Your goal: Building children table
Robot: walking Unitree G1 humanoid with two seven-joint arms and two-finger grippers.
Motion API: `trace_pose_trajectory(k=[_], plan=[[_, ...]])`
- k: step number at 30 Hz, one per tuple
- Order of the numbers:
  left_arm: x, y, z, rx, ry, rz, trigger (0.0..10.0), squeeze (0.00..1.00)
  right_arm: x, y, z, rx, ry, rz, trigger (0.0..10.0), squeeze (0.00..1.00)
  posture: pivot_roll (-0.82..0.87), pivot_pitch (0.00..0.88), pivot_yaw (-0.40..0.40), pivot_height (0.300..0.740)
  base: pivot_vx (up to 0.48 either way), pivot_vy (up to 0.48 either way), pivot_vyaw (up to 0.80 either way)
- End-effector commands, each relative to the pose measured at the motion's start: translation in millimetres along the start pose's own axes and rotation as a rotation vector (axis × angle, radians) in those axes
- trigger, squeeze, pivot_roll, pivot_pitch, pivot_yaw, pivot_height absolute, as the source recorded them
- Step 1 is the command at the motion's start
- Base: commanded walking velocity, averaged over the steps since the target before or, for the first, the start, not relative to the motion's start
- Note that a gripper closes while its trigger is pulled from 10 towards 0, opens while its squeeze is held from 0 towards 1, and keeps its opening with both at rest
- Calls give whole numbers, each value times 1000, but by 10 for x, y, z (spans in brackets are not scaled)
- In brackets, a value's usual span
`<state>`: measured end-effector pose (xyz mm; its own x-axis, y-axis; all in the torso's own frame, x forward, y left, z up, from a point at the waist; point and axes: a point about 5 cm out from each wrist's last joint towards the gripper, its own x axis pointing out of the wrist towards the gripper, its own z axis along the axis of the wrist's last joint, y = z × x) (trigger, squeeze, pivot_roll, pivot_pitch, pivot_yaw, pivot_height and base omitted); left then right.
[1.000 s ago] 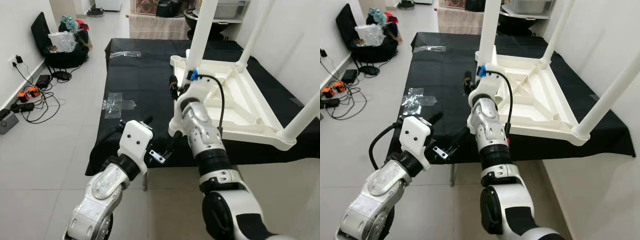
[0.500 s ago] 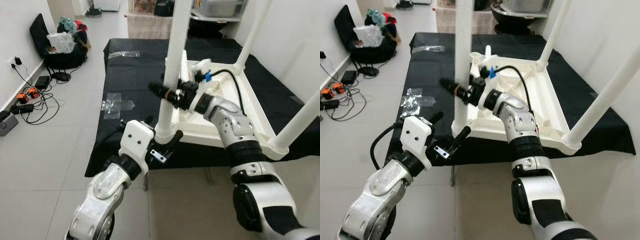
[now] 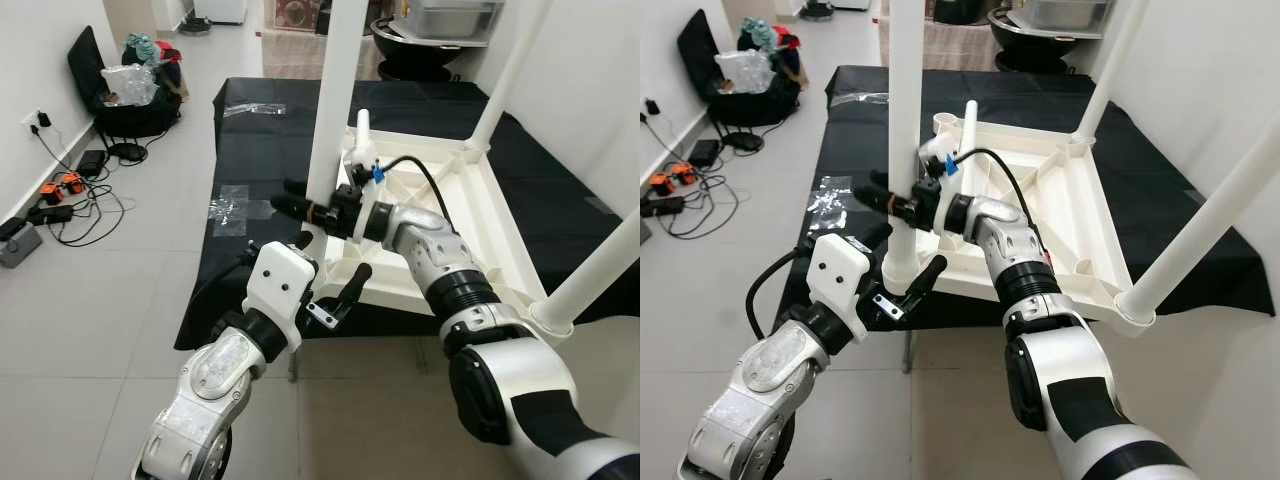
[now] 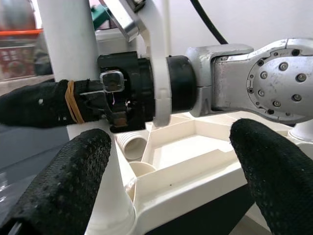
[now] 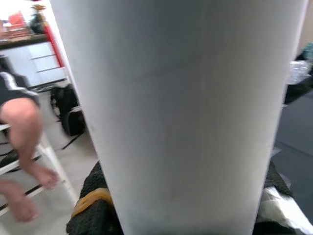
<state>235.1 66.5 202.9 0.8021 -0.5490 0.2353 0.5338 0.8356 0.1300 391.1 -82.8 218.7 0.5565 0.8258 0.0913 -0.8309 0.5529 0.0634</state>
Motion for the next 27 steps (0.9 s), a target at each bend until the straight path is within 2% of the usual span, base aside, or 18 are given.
trace_pose_trajectory(k=[1,2,3,5,6,7,9,11,13,15,16,17,19,20,21,25,26,27], plan=[[-9,-4,-32,-4,4,10,10000,0,-50,-122,140,-2,-65,-118,0,0,69,4,-101,740,0,0,0],[-11,-5,-33,-4,5,10,10000,0,-57,-155,162,-16,-81,-185,0,0,65,7,-100,740,0,0,0],[-11,-5,-33,-4,5,10,10000,0,-57,-155,162,-16,-81,-185,0,0,65,7,-100,740,0,0,0],[-15,-10,-39,-5,6,9,10000,0,-72,-225,167,-47,-92,-374,0,0,63,7,-99,740,0,0,0],[-17,-12,-43,-6,7,9,10000,0,-106,-287,153,-46,-87,-528,0,0,61,9,-94,740,0,0,0],[-17,-12,-43,-6,7,9,10000,0,-106,-287,153,-46,-87,-528,0,0,61,9,-94,740,0,0,0],[-19,-10,-49,-6,9,8,10000,0,-198,-384,129,-62,-71,-776,0,0,58,10,-93,740,0,0,0],[-19,-10,-49,-6,9,8,10000,0,-198,-384,129,-62,-71,-776,0,0,58,10,-93,740,0,0,0],[-16,-7,-51,-7,9,9,10000,0,-337,-452,108,-35,-92,-1055,0,0,60,13,-93,740,0,0,0],[-16,-7,-51,-7,9,9,10000,0,-337,-452,108,-35,-92,-1055,0,0,60,13,-93,740,0,0,0],[-15,-4,-52,-6,10,9,10000,0,-390,-455,102,-7,-112,-1175,0,0,61,13,-95,740,0,0,0],[-15,-3,-54,-6,12,9,10000,0,-374,-431,97,40,-121,-1226,0,0,61,13,-92,740,0,0,0],[-15,-3,-54,-6,12,9,10000,0,-374,-431,97,40,-121,-1226,0,0,61,13,-92,740,0,0,0],[-16,-1,-58,-5,15,9,10000,0,-329,-401,97,63,-115,-1234,3569,0,60,15,-92,740,0,0,0],[-20,-2,-67,-5,20,8,10000,0,-227,-356,95,99,-104,-1178,10000,0,57,16,-91,740,0,0,0],[-36,-8,-97,-6,31,5,10000,0,-87,-276,161,97,-133,-1075,10000,35,58,18,-88,740,0,0,0],[-52,-5,-126,-13,44,8,10000,0,-39,-245,217,108,-175,-1017,10000,1000,59,20,-89,740,0,0,0],[-52,-5,-126,-13,44,8,10000,0,-39,-245,217,108,-175,-1017,10000,1000,59,20,-89,740,0,0,0]])
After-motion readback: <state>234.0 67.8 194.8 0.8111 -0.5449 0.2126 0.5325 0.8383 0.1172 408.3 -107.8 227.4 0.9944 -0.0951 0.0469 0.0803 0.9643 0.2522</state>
